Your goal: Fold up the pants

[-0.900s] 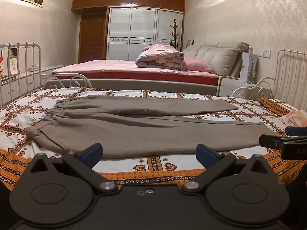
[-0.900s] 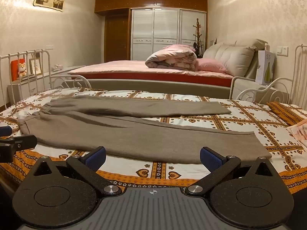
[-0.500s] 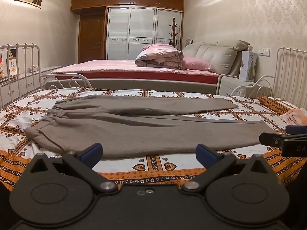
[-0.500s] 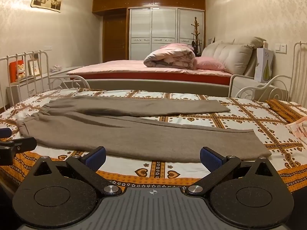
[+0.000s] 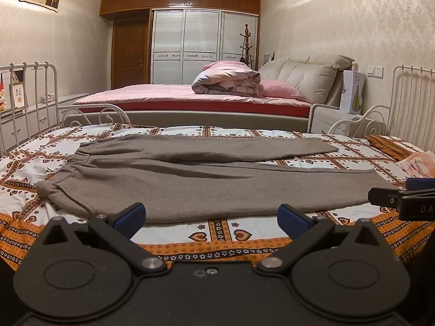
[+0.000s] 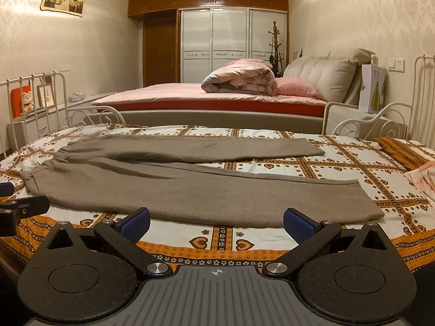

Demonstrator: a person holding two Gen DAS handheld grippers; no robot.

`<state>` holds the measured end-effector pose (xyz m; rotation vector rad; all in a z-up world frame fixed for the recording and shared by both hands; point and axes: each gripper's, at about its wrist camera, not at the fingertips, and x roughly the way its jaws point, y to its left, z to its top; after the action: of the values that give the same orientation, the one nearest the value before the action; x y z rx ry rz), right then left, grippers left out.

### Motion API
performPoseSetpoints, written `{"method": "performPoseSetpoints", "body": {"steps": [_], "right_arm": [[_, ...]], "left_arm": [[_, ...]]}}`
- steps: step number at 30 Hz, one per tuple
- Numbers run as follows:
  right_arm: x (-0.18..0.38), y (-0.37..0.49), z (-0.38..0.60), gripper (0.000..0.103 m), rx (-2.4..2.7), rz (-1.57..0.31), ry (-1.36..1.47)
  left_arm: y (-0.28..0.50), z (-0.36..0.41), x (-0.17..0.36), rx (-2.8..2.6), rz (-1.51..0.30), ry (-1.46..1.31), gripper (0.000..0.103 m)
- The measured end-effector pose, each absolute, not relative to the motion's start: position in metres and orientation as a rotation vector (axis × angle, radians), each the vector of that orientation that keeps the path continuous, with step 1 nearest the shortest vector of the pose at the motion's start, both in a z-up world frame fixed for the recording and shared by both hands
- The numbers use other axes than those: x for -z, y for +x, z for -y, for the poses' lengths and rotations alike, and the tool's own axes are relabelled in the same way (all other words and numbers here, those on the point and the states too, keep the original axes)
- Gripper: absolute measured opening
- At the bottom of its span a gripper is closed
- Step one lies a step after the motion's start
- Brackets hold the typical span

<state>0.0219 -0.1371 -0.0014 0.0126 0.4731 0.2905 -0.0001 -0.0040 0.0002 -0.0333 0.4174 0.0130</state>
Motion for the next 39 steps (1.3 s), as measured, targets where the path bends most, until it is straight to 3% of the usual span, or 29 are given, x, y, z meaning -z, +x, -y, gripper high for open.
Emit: {"method": "performPoseSetpoints", "body": {"steps": [39], "right_arm": [[0.0009,0.0215,0.1379,0.103,-0.287,-0.479,0.025]], "left_arm": [[0.0043,0.0027,0.0016,-0.013,-0.434,-0.031,0.097]]}}
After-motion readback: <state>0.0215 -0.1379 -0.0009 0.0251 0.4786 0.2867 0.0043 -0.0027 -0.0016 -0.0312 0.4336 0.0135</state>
